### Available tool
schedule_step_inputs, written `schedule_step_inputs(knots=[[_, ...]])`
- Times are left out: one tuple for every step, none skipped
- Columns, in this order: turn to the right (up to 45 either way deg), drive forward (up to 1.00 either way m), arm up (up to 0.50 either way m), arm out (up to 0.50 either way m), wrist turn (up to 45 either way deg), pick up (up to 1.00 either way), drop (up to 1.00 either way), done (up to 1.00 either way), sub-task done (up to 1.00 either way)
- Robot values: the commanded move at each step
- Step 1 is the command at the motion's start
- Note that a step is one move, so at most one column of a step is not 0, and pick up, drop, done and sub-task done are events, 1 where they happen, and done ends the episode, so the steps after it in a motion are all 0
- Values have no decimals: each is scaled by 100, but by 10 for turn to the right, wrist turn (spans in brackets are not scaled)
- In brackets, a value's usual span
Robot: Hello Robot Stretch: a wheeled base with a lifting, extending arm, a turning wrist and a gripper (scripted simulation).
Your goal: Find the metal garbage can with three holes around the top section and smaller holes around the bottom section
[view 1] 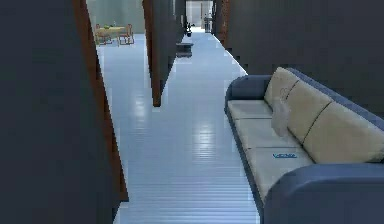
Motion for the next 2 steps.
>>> schedule_step_inputs(knots=[[0,100,0,0,0,0,0,0,0],[0,100,0,0,0,0,0,0,0]])
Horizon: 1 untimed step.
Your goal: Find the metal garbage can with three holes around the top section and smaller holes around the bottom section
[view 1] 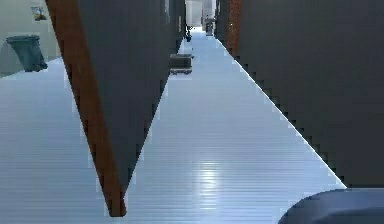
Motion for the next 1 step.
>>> schedule_step_inputs(knots=[[0,60,0,0,0,0,0,0,0]])
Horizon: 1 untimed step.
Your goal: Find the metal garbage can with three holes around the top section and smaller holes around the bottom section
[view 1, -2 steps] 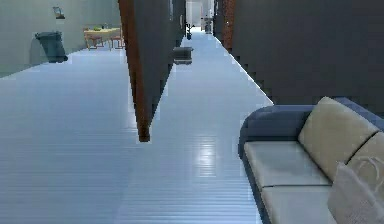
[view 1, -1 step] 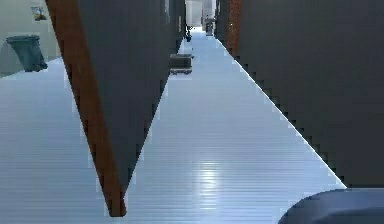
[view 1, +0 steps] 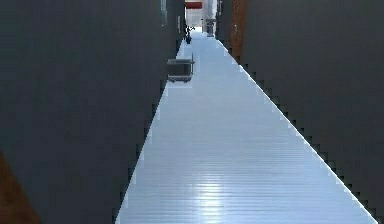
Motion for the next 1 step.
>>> schedule_step_inputs(knots=[[60,0,0,0,0,0,0,0,0]])
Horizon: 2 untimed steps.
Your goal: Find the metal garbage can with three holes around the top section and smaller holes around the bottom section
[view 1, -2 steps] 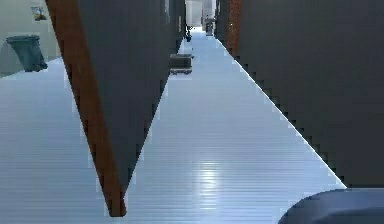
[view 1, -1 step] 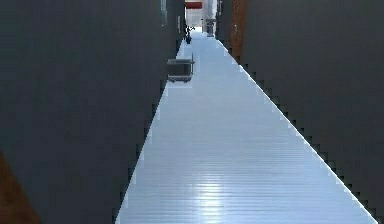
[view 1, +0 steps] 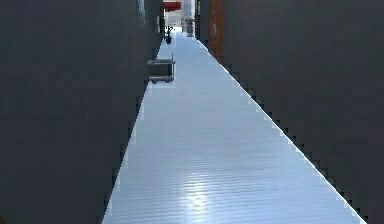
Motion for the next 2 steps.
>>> schedule_step_inputs(knots=[[0,100,0,0,0,0,0,0,0],[0,100,0,0,0,0,0,0,0]])
